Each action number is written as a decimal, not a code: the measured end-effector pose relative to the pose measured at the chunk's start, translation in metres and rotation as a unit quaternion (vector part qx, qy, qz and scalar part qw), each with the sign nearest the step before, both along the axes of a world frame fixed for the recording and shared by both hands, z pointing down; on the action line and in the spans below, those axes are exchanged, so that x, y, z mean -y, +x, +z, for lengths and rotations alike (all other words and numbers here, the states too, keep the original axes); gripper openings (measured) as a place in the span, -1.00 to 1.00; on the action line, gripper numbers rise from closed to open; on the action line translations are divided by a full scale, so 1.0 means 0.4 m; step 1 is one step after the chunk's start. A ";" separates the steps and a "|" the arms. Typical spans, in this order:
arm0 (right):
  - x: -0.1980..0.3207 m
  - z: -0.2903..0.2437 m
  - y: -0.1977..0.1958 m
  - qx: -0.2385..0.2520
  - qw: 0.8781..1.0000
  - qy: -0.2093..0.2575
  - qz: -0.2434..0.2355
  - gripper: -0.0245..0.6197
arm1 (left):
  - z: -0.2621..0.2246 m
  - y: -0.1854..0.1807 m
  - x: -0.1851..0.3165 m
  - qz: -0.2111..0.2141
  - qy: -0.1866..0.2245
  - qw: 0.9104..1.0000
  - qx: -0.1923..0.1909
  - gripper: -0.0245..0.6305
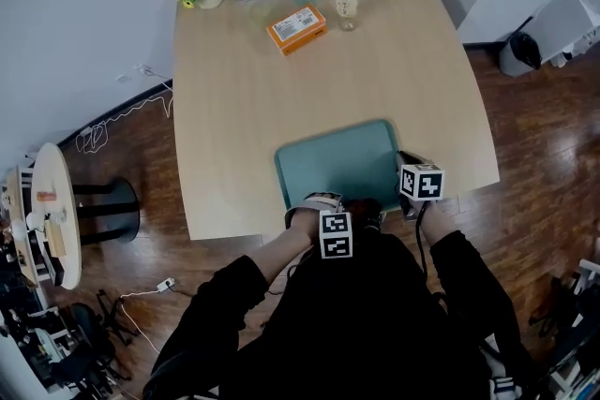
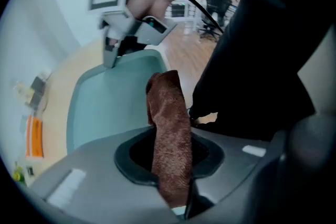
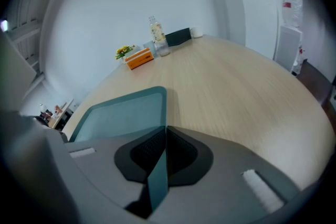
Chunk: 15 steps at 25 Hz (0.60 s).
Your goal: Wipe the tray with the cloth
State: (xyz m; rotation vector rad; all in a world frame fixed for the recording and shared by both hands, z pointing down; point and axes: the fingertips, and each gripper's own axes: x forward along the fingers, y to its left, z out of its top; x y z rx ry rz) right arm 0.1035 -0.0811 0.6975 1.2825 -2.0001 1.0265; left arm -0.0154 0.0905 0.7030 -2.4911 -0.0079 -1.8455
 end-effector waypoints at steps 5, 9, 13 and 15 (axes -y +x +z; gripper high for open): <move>0.021 -0.001 0.029 0.000 1.000 -0.002 0.005 -0.86 | -0.017 0.217 0.108 0.037 0.034 0.998 -0.029 -0.70; 0.005 -0.006 0.027 0.004 1.000 -0.003 -0.004 -0.87 | -0.007 0.255 0.232 0.085 0.072 0.994 0.005 -0.70; -0.003 -0.011 0.029 0.004 1.000 -0.002 -0.012 -0.88 | -0.025 0.237 0.436 0.086 0.118 0.988 0.044 -0.70; -0.006 -0.008 0.029 0.006 1.000 -0.005 -0.017 -0.88 | -0.031 0.198 0.511 0.050 0.127 0.989 0.056 -0.70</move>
